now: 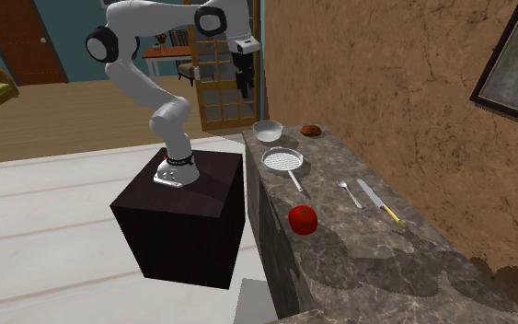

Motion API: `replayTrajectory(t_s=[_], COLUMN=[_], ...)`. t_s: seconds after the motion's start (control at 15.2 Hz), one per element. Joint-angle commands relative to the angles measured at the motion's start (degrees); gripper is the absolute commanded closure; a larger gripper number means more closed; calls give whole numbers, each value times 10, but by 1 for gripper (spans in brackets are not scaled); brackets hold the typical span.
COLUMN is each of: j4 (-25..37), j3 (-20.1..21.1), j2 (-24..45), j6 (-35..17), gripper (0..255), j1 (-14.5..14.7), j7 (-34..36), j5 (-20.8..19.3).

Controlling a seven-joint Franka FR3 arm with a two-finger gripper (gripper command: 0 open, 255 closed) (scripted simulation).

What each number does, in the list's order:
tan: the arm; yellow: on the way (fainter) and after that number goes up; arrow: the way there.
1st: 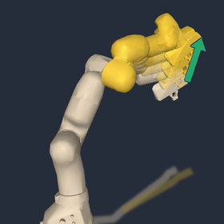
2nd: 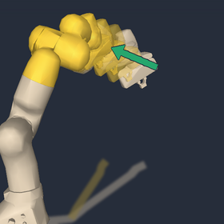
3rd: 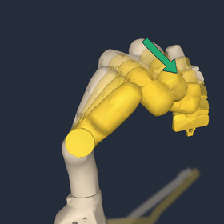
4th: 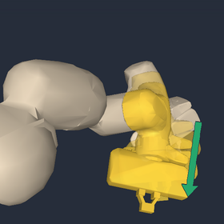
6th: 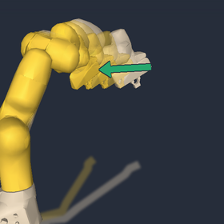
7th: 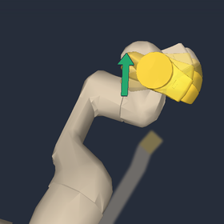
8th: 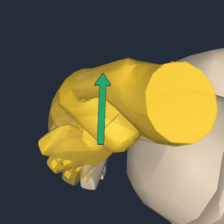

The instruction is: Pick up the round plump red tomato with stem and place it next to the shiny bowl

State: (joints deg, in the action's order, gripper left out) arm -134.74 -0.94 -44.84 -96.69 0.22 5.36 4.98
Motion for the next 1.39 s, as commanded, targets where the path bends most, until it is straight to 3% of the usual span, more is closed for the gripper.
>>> replayTrajectory(t_s=[0.0, 0.66, 1.32], j4=[0, -7, 64], j3=[0, -84, -149], j2=[0, 148, 353], j6=[0, -112, -211], gripper=[0, 0, 0], j1=[0, 0, 2], j7=[0, -170, -332], j5=[0, -59, -75])
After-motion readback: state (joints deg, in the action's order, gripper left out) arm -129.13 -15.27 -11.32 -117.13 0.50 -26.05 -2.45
